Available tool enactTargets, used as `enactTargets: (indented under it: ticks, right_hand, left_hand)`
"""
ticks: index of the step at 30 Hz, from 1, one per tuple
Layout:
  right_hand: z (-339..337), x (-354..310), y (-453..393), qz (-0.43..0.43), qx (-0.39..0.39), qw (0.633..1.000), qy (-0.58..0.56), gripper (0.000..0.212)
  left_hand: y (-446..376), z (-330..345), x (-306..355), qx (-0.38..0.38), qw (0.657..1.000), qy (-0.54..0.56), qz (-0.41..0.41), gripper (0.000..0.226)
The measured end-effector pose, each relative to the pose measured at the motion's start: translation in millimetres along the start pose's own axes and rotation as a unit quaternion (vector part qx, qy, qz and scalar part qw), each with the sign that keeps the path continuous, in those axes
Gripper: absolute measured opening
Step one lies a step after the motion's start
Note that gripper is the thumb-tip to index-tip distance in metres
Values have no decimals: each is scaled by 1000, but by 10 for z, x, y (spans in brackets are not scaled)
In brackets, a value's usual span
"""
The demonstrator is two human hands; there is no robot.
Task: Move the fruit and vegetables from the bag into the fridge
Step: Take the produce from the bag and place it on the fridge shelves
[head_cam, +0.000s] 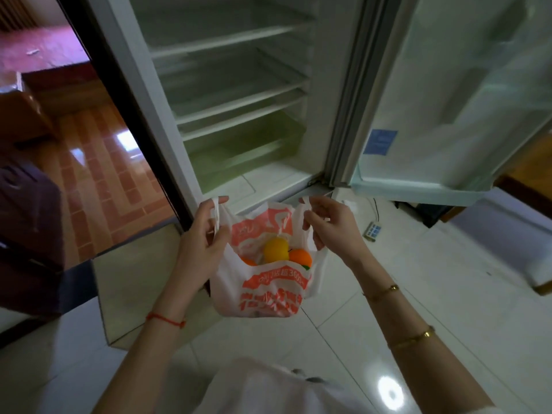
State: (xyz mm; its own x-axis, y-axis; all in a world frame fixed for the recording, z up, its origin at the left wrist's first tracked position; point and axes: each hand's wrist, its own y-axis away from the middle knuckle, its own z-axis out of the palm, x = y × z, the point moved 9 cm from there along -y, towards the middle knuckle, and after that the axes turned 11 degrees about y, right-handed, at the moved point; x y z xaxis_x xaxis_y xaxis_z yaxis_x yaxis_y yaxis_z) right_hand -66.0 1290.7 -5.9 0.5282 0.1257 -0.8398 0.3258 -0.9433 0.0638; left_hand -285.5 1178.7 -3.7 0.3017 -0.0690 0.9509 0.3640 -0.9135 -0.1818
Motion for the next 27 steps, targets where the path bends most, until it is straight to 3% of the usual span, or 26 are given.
enactTargets:
  ticks: [13, 27]
  right_hand:
    - [-538, -751, -1516, -119, 3, 992, -28, 31]
    - [-191, -935, -2627, -146, -38, 988, -43, 33]
  left_hand:
    - [-1135, 22, 576, 109, 992, -54, 44, 38]
    - [-1772, -139, 212, 143, 988, -49, -9, 44]
